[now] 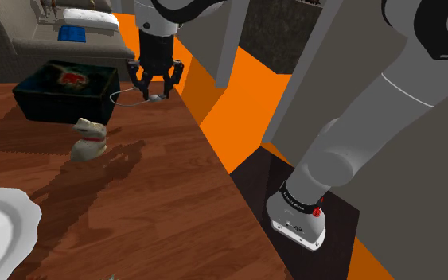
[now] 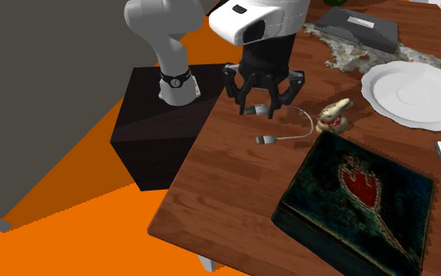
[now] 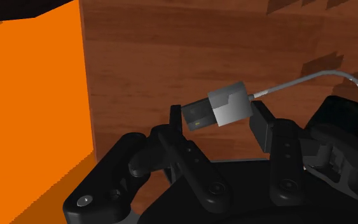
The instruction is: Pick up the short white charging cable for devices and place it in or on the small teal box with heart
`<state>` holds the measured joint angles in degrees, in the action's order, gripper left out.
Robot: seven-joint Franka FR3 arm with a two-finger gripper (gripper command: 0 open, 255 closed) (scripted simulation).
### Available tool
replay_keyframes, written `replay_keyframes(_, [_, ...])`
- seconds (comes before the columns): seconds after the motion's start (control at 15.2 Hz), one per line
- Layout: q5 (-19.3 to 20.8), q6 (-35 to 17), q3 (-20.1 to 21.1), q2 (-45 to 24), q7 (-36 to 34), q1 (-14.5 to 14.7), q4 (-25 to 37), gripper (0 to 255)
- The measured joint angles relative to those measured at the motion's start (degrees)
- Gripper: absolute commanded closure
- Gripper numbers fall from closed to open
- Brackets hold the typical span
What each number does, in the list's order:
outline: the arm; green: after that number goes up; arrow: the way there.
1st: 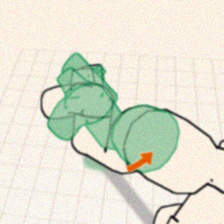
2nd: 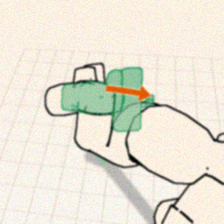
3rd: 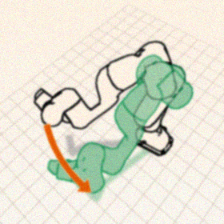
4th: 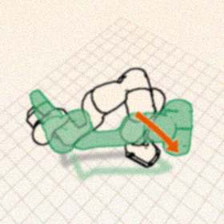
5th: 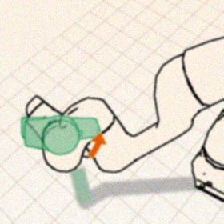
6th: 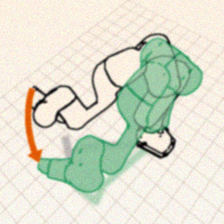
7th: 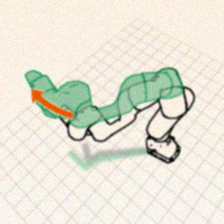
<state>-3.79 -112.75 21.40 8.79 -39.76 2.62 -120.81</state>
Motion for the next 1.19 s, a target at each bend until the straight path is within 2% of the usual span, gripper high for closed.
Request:
replay_keyframes(1.06, [-0.12, 12.0, -0.52, 1.15, 0.06, -0.22, 10.91, 255])
replay_keyframes(1.19, [0.84, 12.74, 0.04, -1.64, -0.9, -0.14, 14.29, 255])
